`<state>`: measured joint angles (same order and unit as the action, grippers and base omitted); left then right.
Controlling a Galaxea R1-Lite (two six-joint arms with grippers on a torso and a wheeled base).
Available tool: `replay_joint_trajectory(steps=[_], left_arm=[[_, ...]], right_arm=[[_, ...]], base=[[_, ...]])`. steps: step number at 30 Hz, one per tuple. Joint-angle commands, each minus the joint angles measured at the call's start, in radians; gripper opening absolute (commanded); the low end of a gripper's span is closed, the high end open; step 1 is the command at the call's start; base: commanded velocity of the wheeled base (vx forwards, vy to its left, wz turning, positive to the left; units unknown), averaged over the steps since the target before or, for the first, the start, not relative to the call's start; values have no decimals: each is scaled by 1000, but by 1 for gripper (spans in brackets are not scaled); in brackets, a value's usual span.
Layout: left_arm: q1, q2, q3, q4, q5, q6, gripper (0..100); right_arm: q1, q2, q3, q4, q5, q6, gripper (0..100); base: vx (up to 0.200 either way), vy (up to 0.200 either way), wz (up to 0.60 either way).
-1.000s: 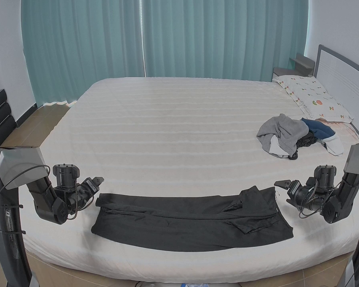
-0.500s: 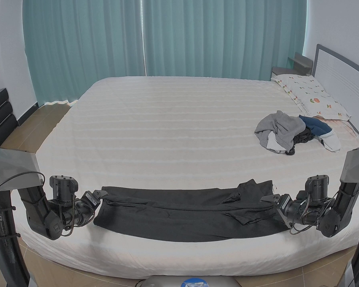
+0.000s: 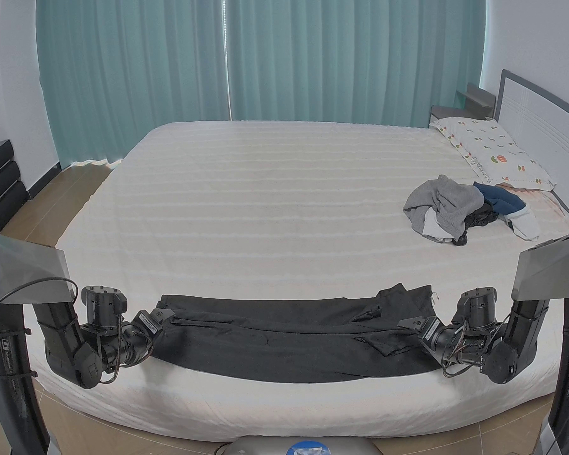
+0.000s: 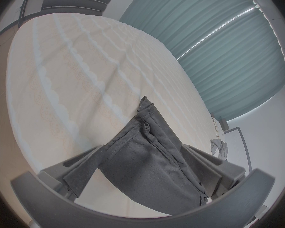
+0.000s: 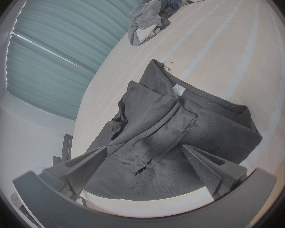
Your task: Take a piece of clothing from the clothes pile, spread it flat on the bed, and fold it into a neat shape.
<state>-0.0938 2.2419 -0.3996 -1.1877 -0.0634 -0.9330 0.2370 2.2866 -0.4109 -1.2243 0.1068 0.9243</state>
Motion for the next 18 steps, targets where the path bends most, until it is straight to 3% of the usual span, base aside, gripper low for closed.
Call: replay_joint_trajectory(steps=[1, 18], left_arm=[[-1, 13, 4, -3, 1, 0, 100], [-3, 18, 4, -4, 2, 2, 100]], right_arm=[[13, 27, -11, -1, -2, 2, 100], [33, 63, -45, -15, -42, 2, 100]], base=[[0, 0, 0], [0, 0, 0]])
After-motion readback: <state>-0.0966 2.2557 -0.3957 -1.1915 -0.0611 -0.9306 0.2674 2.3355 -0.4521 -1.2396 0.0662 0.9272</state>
